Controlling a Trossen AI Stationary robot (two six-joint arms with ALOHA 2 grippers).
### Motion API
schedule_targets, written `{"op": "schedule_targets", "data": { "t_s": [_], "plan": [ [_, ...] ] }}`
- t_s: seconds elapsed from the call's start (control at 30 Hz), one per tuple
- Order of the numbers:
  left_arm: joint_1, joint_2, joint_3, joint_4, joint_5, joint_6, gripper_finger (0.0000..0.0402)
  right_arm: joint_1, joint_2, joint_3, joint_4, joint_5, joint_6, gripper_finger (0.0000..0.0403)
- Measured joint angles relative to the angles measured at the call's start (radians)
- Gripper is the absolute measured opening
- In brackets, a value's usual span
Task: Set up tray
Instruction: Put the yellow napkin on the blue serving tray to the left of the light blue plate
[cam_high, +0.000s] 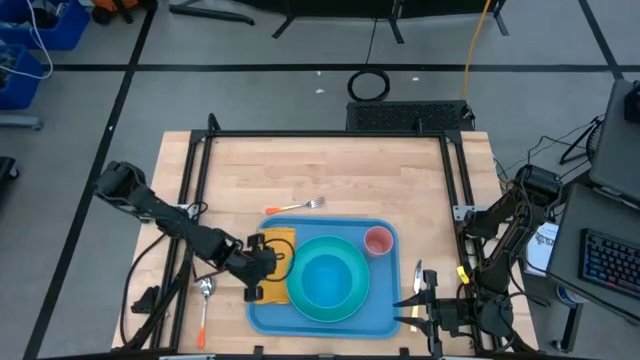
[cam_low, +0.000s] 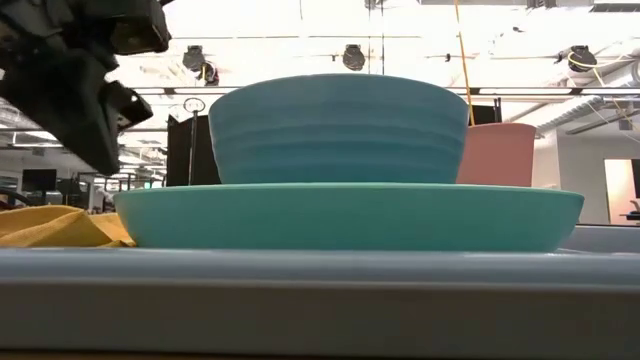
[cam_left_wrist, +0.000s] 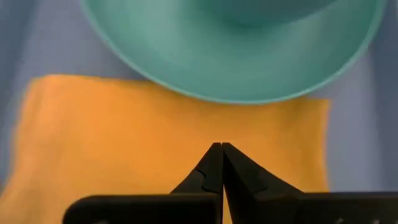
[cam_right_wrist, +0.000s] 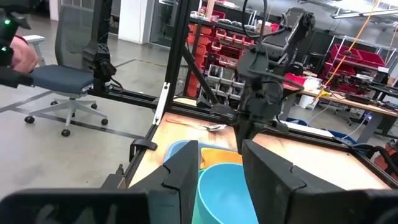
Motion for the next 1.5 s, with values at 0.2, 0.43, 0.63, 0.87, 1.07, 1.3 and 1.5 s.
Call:
{"op": "schedule_targets", "data": {
  "t_s": [0.2, 0.43, 0.63, 0.87, 1.07, 1.3, 1.5],
  "plan": [
    [0.005, 0.073, 0.0, 0.084, 0.019, 0.002, 0.0002, 0.0, 0.0, 0.0, -0.003, 0.0, 0.008, 0.0114],
    [0.01, 0.154, 0.0, 0.176, 0.119, 0.003, 0.0002, 0.0, 0.0, 0.0, -0.007, 0.0, 0.009, 0.0114],
    [0.009, 0.217, 0.0, 0.216, 0.17, -0.016, 0.0001, 0.0, 0.0, 0.0, -0.009, 0.0, 0.012, 0.0114],
    [-0.003, 0.235, 0.001, 0.258, 0.249, -0.027, 0.0001, 0.0, 0.0, 0.0, -0.009, 0.0, 0.012, 0.0114],
    [-0.025, 0.235, 0.001, 0.253, 0.241, -0.032, 0.0001, 0.0, 0.0, 0.0, -0.01, 0.0, 0.012, 0.0114],
    [-0.017, 0.235, 0.001, 0.251, 0.17, 0.005, 0.0001, 0.0, 0.0, 0.0, -0.01, 0.0, 0.012, 0.0114],
    [0.005, 0.235, 0.001, 0.25, 0.196, 0.006, 0.0001, 0.0, 0.0, 0.0, -0.01, 0.0, 0.012, 0.0114]
  ]
}}
